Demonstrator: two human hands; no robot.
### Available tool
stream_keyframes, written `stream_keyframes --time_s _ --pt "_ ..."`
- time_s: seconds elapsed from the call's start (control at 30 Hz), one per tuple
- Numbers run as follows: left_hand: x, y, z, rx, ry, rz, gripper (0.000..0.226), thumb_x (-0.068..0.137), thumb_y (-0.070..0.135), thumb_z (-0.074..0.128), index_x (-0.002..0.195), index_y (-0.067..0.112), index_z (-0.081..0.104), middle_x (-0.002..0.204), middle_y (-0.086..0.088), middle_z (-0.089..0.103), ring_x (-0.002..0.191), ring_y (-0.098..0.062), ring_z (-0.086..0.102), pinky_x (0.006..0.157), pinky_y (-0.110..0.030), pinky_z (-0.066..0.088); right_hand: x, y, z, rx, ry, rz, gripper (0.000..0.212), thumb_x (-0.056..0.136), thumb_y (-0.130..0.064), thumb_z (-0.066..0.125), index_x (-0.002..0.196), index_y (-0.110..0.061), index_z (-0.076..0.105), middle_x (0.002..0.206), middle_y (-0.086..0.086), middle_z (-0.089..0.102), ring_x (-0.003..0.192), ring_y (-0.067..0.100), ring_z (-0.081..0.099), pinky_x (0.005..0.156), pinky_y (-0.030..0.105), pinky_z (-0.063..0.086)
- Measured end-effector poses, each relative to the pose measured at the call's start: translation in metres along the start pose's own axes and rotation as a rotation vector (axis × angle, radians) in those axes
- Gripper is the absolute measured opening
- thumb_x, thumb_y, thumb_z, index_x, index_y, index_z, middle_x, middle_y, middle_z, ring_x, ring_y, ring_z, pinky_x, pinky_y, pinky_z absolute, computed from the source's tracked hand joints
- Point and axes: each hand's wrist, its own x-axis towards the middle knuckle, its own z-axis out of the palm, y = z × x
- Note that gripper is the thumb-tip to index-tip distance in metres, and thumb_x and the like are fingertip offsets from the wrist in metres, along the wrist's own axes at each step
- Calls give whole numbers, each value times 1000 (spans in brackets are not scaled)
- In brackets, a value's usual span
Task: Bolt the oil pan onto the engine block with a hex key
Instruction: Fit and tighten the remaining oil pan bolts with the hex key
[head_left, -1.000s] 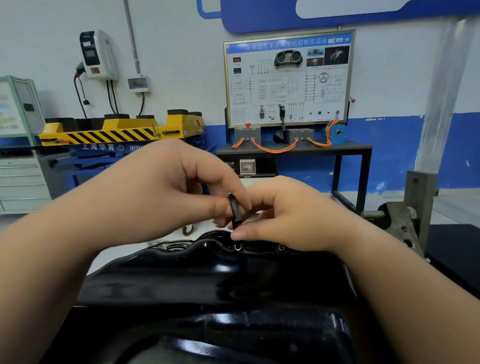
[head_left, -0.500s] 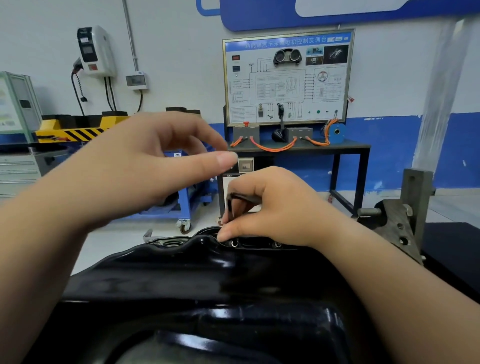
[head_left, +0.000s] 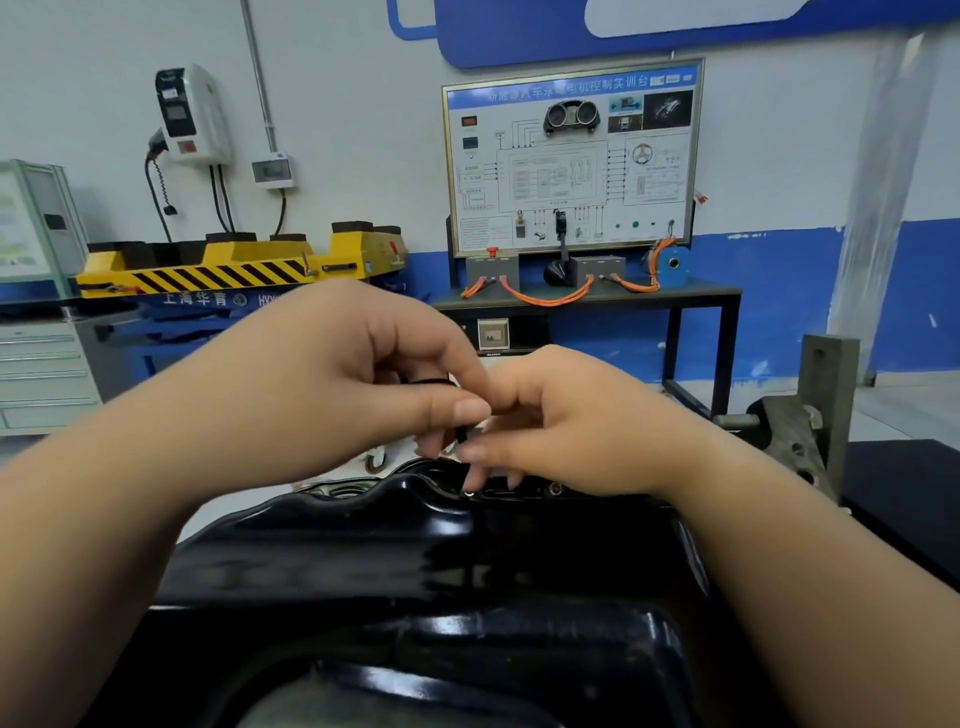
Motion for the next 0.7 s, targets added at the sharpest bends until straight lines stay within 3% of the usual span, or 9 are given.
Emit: stream_keyframes --time_s 0.07,0.13,0.23,0.33,0.4,0.47,0.53,0.6,0.7 --pt "0 1 0 -8 1 1 31 65 60 57 87 43 67 66 11 70 57 -13 64 62 -34 55 0 -1 0 -1 9 -14 15 88 -3 62 90 -14 71 65 -18 66 65 3 67 64 23 54" --pt "-1 2 -1 -15 46 1 33 64 63 57 87 42 67 67 11 68 47 -10 57 51 -22 51 1 -2 2 8 39 -13 15 85 -3 66 86 -17 73 66 -16 68 65 8 69 67 19 55" --pt "0 2 -4 -46 162 -41 38 60 67 57 88 44 66 73 13 65 38 -3 47 42 -11 41 4 -1 5 36 75 -14 18 78 -1 73 76 -18 68 76 -5 72 64 20 70 70 29 58" --pt "0 2 -5 -40 244 -85 45 53 70 59 90 44 64 74 19 65 35 3 42 41 -3 32 8 0 8 -15 110 1 22 71 -11 81 67 -18 60 65 -5 65 56 12 68 57 21 53" --pt "-1 4 -5 -38 221 -90 44 51 70 62 84 41 65 67 16 63 35 2 42 41 -3 32 9 0 9 -32 114 9 21 70 -14 82 75 -8 62 63 -8 60 55 11 68 53 18 49" --pt "-1 5 -4 -15 158 -75 37 53 67 71 77 40 68 60 9 61 35 0 42 39 -7 35 9 1 9 -35 135 10 25 71 -15 82 78 -4 60 63 -9 59 55 13 68 55 24 51" --pt "0 2 -2 41 109 -60 27 55 60 76 74 41 69 60 1 61 42 -11 49 47 -25 49 9 2 8 -33 143 9 25 73 -15 80 82 -2 60 68 -6 61 57 15 68 59 30 53" --pt "0 0 -1 61 98 -59 20 60 55 68 77 45 69 64 0 65 51 -16 55 59 -41 54 7 2 8 -8 131 18 18 77 -13 77 85 -5 63 73 -4 64 60 16 69 64 32 55" --pt "-1 -1 -3 23 83 -52 16 64 55 73 79 49 69 63 12 68 56 -4 62 62 -29 54 4 0 8 35 71 29 10 87 -6 66 88 -16 66 76 -11 67 68 16 70 65 30 57"
